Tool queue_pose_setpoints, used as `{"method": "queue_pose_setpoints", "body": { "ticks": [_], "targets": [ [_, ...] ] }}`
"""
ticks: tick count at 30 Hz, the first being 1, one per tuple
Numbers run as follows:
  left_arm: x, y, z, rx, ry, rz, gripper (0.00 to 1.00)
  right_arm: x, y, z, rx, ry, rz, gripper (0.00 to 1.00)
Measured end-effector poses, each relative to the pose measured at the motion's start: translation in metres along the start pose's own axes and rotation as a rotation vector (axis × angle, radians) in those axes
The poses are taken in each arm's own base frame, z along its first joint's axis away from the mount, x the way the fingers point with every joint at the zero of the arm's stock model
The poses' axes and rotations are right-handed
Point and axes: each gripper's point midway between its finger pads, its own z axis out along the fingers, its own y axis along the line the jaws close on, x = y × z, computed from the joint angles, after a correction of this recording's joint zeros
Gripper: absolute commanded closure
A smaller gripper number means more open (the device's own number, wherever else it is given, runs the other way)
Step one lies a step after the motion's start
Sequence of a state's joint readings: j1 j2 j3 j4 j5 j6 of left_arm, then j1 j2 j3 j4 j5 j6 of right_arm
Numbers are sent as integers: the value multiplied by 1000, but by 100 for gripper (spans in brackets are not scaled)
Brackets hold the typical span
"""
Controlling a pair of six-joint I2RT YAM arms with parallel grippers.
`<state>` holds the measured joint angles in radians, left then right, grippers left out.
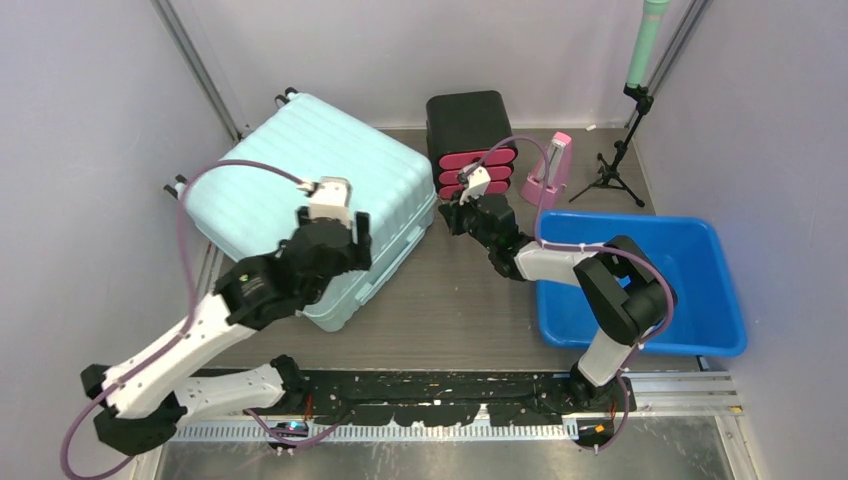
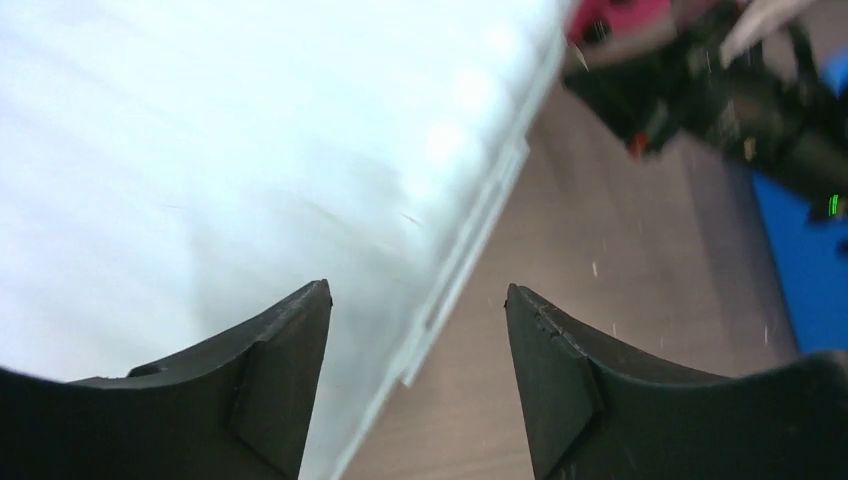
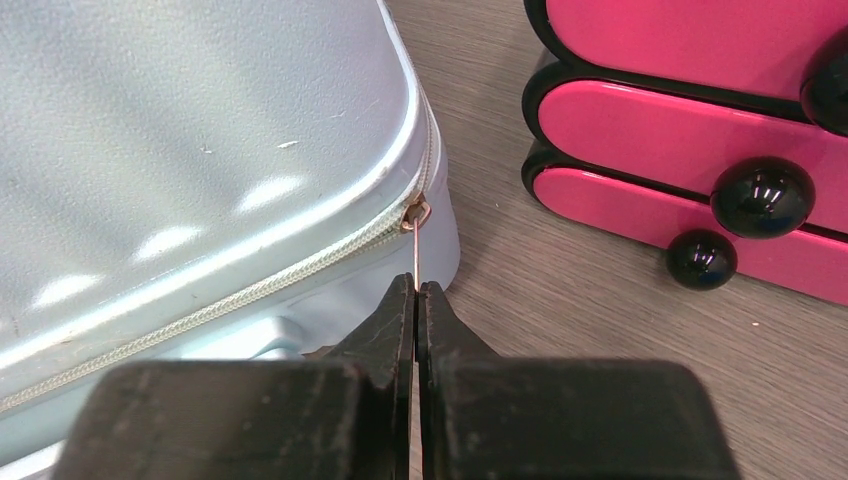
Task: Open, take out, and arrange the luggage
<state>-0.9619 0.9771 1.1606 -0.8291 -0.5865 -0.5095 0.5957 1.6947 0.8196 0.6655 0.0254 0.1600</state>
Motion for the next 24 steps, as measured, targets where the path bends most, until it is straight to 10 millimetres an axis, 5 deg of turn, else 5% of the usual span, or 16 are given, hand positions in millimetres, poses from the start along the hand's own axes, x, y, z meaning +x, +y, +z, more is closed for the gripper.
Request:
{"method": "queue_pose_setpoints", "body": {
  "ticks": [4, 8, 12, 18, 24],
  "targets": [
    [-57, 58, -31, -178, -211, -116, 32, 1, 0, -1, 2, -2, 1, 100],
    [-79, 128, -48, -418, -294, -220, 33, 4, 1, -12, 3, 1, 2, 100],
    [-68, 189, -50, -614, -263, -297, 31, 8, 7, -24, -12, 6, 0, 100],
    [-37, 265, -25, -810, -127, -502, 25, 13, 19, -35, -15, 8, -11, 100],
    [7, 309, -33, -1037, -72, -758, 24, 16, 24, -42, -7, 7, -15, 100]
  ]
}}
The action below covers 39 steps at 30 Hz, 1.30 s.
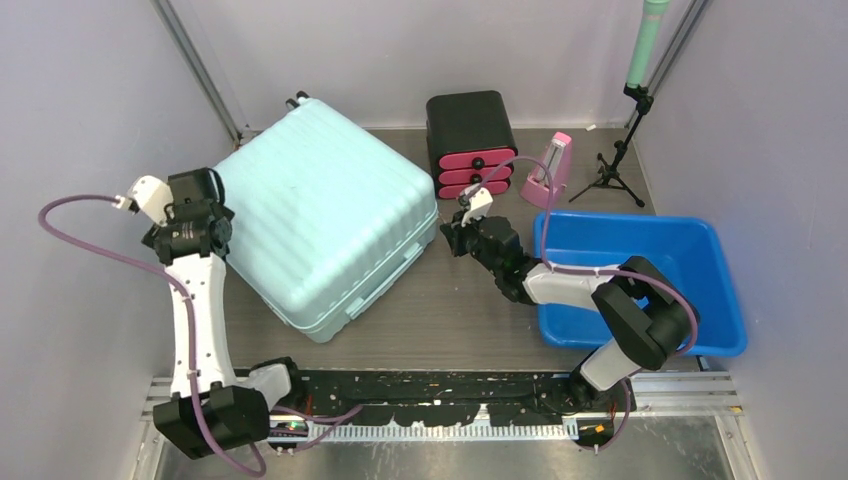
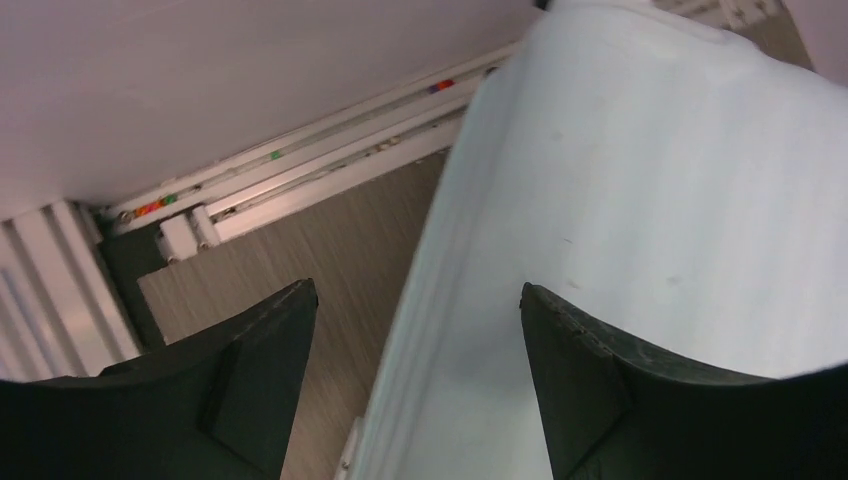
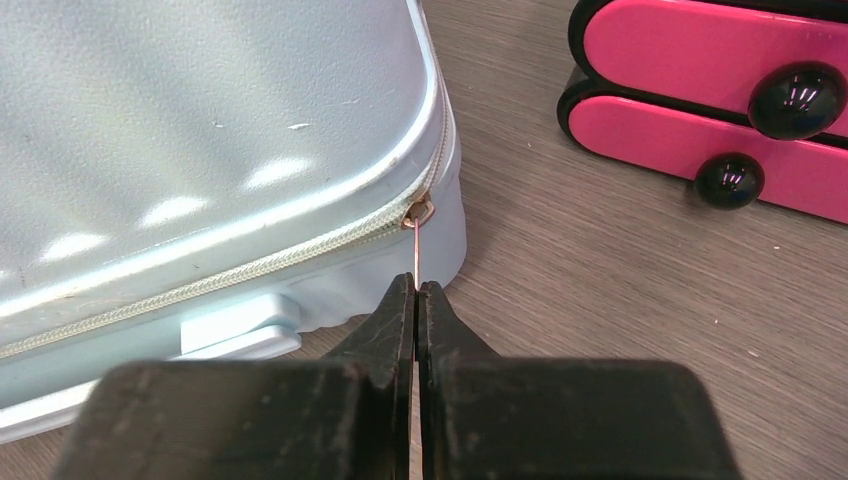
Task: Open, take out, and arrange the luggage
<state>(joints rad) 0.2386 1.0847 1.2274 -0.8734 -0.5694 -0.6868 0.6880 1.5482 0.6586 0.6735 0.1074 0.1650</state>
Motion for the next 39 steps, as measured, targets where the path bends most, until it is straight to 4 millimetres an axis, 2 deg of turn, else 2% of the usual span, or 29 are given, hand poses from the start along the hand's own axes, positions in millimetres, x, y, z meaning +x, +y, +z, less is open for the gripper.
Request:
{"method": "queue_pose_setpoints", "body": {
  "ticks": [2, 6, 9, 15, 20, 23, 28, 31, 33, 34, 35, 36, 38, 39],
  "targets": [
    [-2, 17, 5, -80, 4, -76, 23, 1, 1, -1, 0, 1, 2, 100],
    [22, 49, 17, -272, 80, -101, 23, 1, 1, -1, 0, -2, 9, 100],
    [29, 66, 24, -387, 82, -123, 24, 3, 3, -2, 2, -7, 14, 100],
    [44, 76, 34, -460, 111, -161, 27, 7, 9, -8, 9, -18, 15, 100],
    [52, 53, 56, -342, 124, -243, 30, 9, 9, -16, 23, -15, 14, 100],
    [61, 29, 70, -254, 172, -237, 30, 14, 4, -25, 51, -4, 10, 100],
    [85, -18, 106, -165, 271, -190, 32, 21, 1, -41, 81, 14, -2, 100],
    [87, -34, 115, -150, 294, -144, 31, 23, 5, -46, 91, 26, -15, 100],
    [75, -39, 116, -173, 282, -113, 29, 23, 7, -48, 97, 28, -22, 100],
    [61, -41, 115, -198, 258, -99, 29, 24, 7, -48, 102, 28, -25, 100],
    [36, -47, 109, -219, 197, -95, 27, 24, 8, -48, 104, 27, -27, 100],
    [30, -51, 106, -216, 178, -91, 26, 24, 9, -49, 106, 26, -28, 100],
    [3, -59, 83, -238, 92, -65, 25, 24, 10, -49, 109, 24, -29, 100],
    [-9, -67, 65, -233, 36, -48, 26, 23, 11, -49, 110, 23, -30, 100]
  ]
}}
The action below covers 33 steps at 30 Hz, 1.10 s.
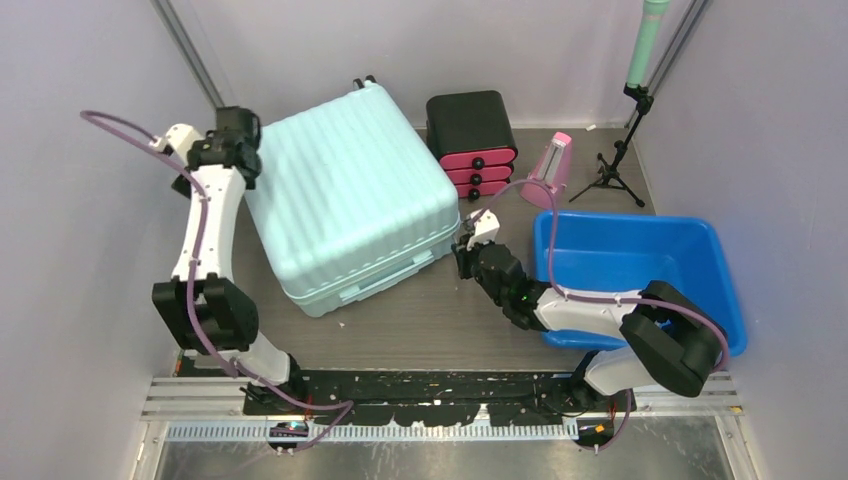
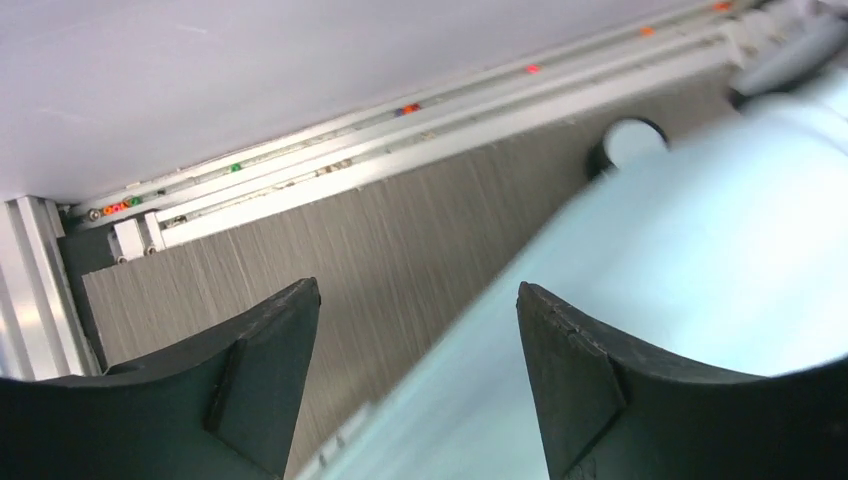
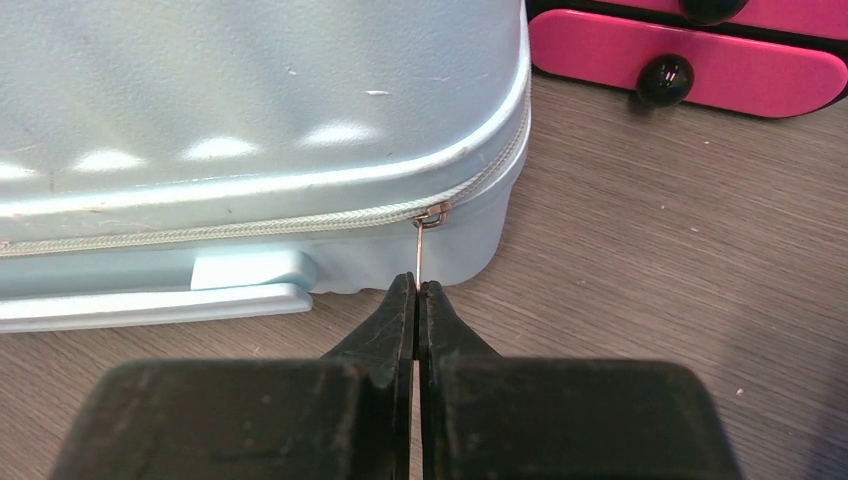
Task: Open, take out, and arrange the luggage
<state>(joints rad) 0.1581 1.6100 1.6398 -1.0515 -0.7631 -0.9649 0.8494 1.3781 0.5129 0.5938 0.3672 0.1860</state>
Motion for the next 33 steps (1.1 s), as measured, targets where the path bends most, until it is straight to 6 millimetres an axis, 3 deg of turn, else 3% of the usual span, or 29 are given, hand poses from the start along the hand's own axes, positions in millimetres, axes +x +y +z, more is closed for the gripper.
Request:
{"method": "queue_pose_setpoints", "body": {
  "ticks": [3, 6, 14, 21, 24, 30, 33],
  "targets": [
    [3, -11, -52, 74, -55, 28, 30, 1, 5, -1, -7, 2, -5, 100],
    [33, -2, -86, 160, 13, 39, 36, 3, 19, -4, -40, 8, -13, 100],
    [64, 64, -112, 182, 135, 6, 40, 6, 49, -11, -109, 12, -17, 100],
    [74, 117, -144, 282, 226, -23, 46, 6, 49, -9, -96, 6, -27, 100],
    [84, 128, -159, 364, 293, -44, 46, 7, 49, -8, -89, 7, -33, 100],
    [144, 147, -173, 413, 542, 4, 48, 6, 48, -8, -81, 1, -34, 100],
    [157, 144, -183, 435, 628, -11, 52, 5, 48, -8, -81, -2, -33, 100]
  ]
}}
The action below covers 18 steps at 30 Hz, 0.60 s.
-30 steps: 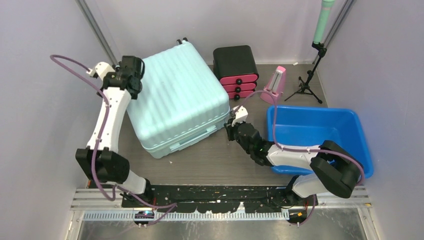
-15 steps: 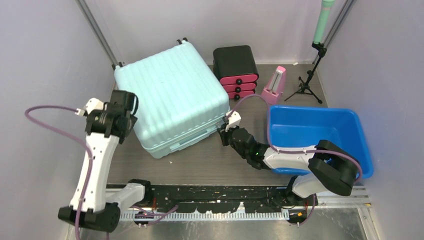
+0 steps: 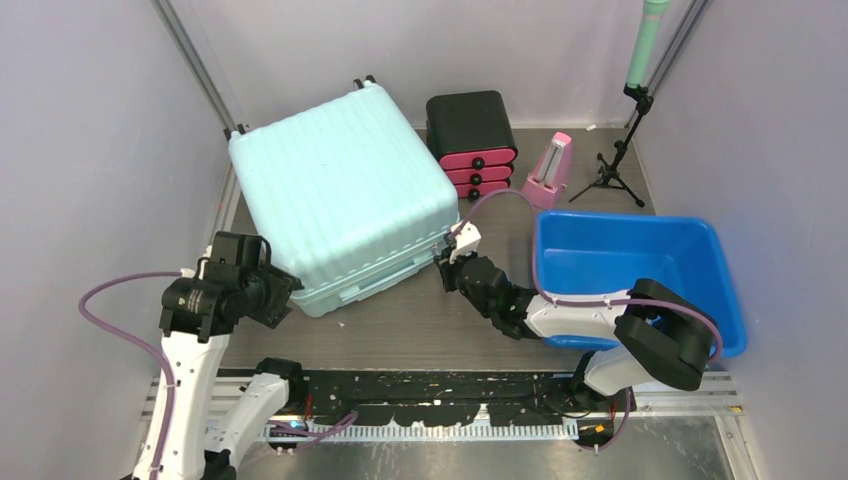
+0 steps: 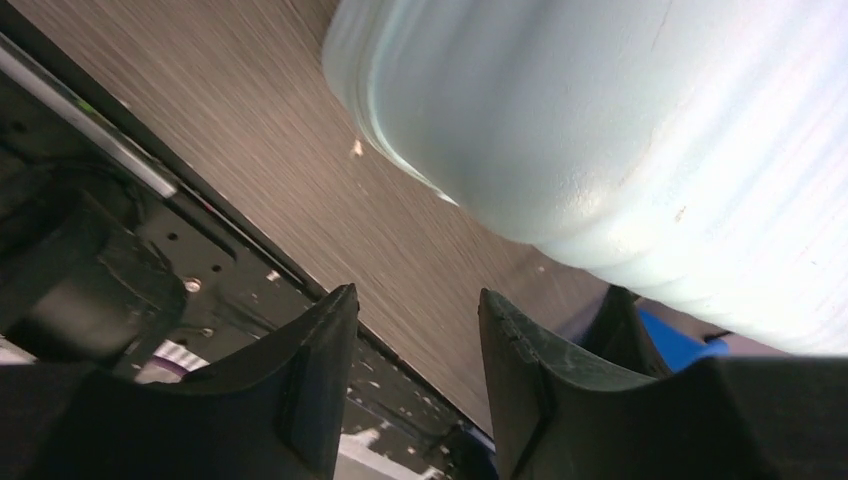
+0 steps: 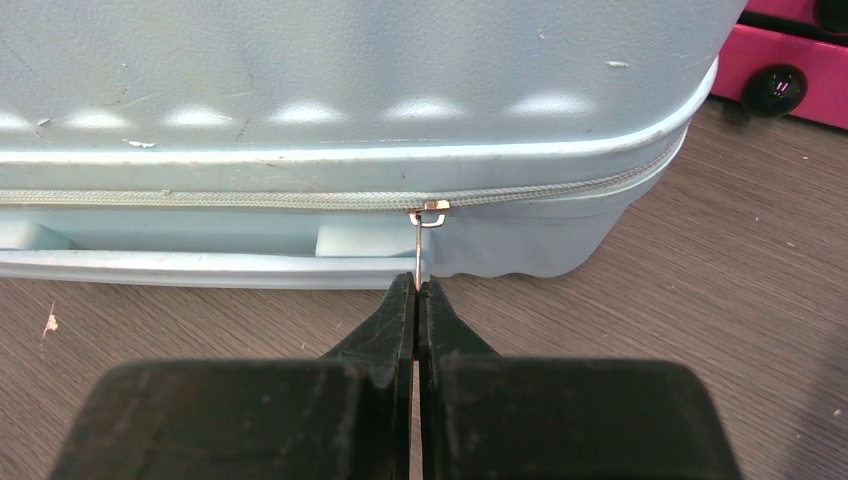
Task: Open, take out, and arrange the luggage
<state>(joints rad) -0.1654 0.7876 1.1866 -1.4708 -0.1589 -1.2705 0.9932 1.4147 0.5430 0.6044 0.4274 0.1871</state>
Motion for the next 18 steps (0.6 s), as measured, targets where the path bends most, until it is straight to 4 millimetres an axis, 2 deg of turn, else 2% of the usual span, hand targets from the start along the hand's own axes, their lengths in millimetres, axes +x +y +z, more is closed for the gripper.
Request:
{"method": "queue_pose_setpoints", "body": {
  "ticks": [4, 8, 11, 16, 18],
  "targets": [
    [18, -6, 4, 45, 82, -44, 56, 0, 0, 0, 1, -1, 0, 100],
    [40, 2, 17, 23, 163, -74, 56, 0, 0, 0, 1, -1, 0, 100],
    [47, 2, 26, 29, 182, -109, 57, 1, 0, 1, 1, 1, 0, 100],
    [56, -14, 52, 74, 207, -159, 56, 3, 1, 4, 1, -3, 3, 100],
    [56, -28, 54, 120, 205, -163, 54, 1, 2, 6, 0, -6, 4, 100]
  ]
}}
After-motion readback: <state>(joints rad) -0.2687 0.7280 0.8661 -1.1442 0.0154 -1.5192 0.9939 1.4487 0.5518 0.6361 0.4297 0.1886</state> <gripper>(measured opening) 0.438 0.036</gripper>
